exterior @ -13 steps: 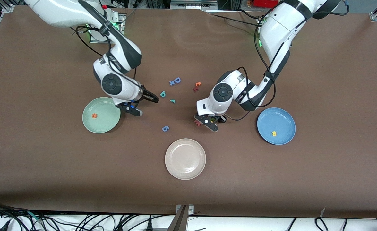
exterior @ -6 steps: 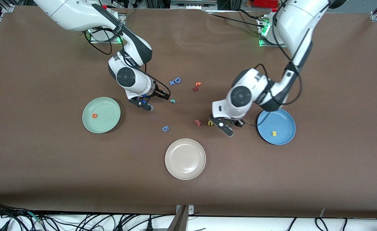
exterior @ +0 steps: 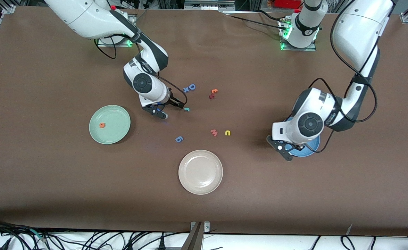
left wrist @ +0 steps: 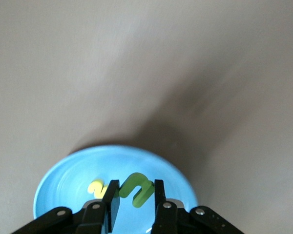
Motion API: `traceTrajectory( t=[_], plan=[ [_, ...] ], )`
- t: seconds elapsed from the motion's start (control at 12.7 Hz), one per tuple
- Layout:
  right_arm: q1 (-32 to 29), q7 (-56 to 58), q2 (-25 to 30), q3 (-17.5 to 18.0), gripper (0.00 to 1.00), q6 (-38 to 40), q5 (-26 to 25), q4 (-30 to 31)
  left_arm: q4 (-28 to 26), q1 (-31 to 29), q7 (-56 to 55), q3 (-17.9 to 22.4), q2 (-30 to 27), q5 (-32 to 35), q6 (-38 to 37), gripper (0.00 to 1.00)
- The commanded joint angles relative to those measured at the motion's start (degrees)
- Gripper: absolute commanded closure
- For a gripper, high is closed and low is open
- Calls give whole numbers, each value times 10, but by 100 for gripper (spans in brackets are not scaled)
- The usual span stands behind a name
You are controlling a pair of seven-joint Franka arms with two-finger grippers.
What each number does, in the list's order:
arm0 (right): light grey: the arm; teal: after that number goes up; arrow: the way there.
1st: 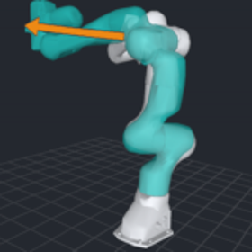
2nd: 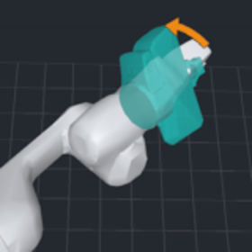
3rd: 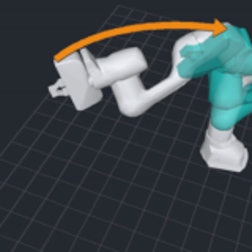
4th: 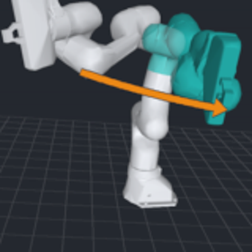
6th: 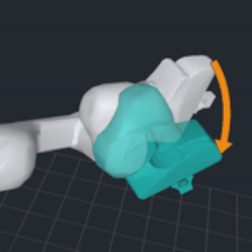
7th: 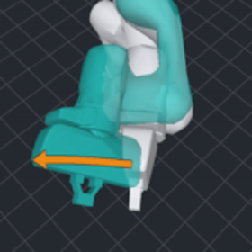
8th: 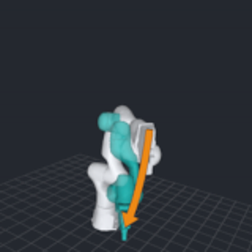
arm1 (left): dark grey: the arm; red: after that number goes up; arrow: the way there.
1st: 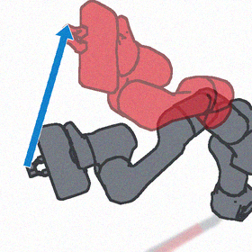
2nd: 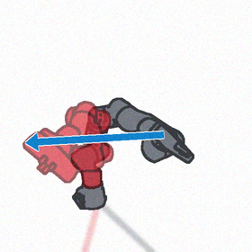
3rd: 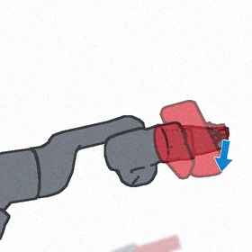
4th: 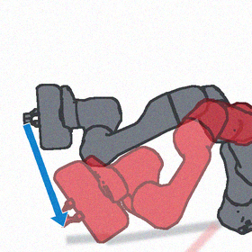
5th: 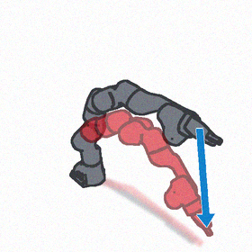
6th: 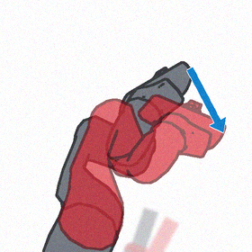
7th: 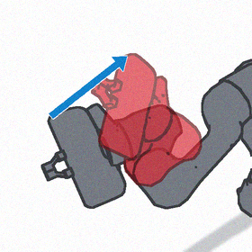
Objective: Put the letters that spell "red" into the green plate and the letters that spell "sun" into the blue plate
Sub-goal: 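Drop the n on the blue plate while the right gripper grasps the 9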
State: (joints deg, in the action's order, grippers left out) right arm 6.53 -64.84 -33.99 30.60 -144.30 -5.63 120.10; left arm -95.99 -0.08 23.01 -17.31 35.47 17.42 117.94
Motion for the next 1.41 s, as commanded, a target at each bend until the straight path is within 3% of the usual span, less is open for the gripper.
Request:
traceTrajectory(
  t=[0.0, 0.16, 0.31, 0.47, 0.55, 0.63, 0.71, 1.1, 1.34],
  plan=[
    [10, -12, -5, -9, 6, -10, -6, 1, -66, -17, 5, -7, -35, 48, 3, 85],
    [10, -12, -5, -8, 10, -9, -6, 1, -89, -31, 6, -8, -49, 57, 6, 85],
    [10, -14, -6, -9, 22, -9, -7, 1, -117, -40, 6, -9, -51, 57, 37, 84],
    [10, -13, -8, -9, 40, -9, -7, 1, -142, -60, 6, -9, -50, 57, 84, 73],
    [10, -13, -8, -9, 48, -9, -7, 1, -141, -62, 6, -9, -49, 57, 86, 53],
    [10, -13, -9, -9, 53, -9, -7, 1, -141, -60, 5, -10, -49, 57, 86, 5],
    [10, -13, -9, -9, 53, -10, -7, 1, -138, -60, 0, -11, -50, 57, 82, 0],
    [14, -13, -9, -8, 56, -10, -7, -1, -125, -55, -4, -27, -84, 52, 61, 0],
    [16, -13, -9, -7, 71, -10, -7, -1, -124, -55, -3, -38, -100, 50, 60, 0]
  ],
)
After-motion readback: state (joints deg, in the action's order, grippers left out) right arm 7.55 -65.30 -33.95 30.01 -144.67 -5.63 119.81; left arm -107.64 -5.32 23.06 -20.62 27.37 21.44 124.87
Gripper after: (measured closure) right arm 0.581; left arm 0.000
